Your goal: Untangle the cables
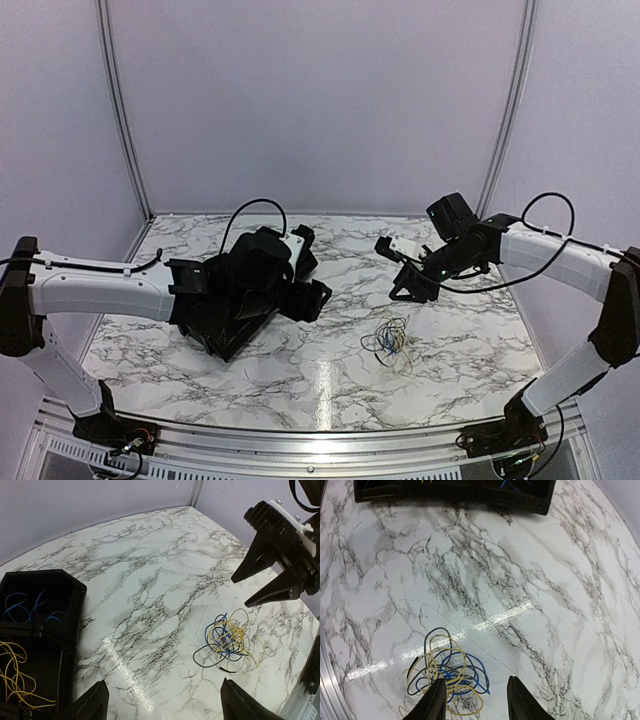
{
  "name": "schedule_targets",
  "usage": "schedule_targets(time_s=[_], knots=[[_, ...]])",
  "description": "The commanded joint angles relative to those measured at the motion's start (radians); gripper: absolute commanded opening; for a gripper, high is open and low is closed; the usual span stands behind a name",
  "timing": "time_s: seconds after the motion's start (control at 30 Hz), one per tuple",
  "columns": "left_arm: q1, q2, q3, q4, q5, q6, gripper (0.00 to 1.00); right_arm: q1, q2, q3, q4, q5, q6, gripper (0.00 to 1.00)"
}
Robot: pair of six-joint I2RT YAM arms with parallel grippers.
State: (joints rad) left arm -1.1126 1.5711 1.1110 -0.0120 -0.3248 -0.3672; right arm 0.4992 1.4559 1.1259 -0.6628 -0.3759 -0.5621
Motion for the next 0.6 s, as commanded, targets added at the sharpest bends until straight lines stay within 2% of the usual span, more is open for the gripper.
schedule_targets(time_s=[0.0,0.23,0.37,0.47,0.57], knots=[[0.007,0.042,0.068,0.041,0.066,-0.018,0.8,-0.011,0.015,0.008,-0.087,-0.115,-0.104,0.42],[0.007,0.049,0.072,0.042,0.065,-0.051,0.79,-0.012,0.098,0.014,-0.092,-0.116,-0.145,0.43],[0.007,0.034,0.055,0.041,0.056,-0.063,0.79,-0.011,0.142,0.023,-0.085,-0.107,-0.162,0.41],[0.007,0.02,0.036,0.041,0.045,-0.07,0.79,-0.011,0.162,0.029,-0.066,-0.096,-0.155,0.34],[0.007,0.012,0.025,0.043,0.038,-0.071,0.79,-0.011,0.169,0.039,-0.057,-0.102,-0.137,0.2]])
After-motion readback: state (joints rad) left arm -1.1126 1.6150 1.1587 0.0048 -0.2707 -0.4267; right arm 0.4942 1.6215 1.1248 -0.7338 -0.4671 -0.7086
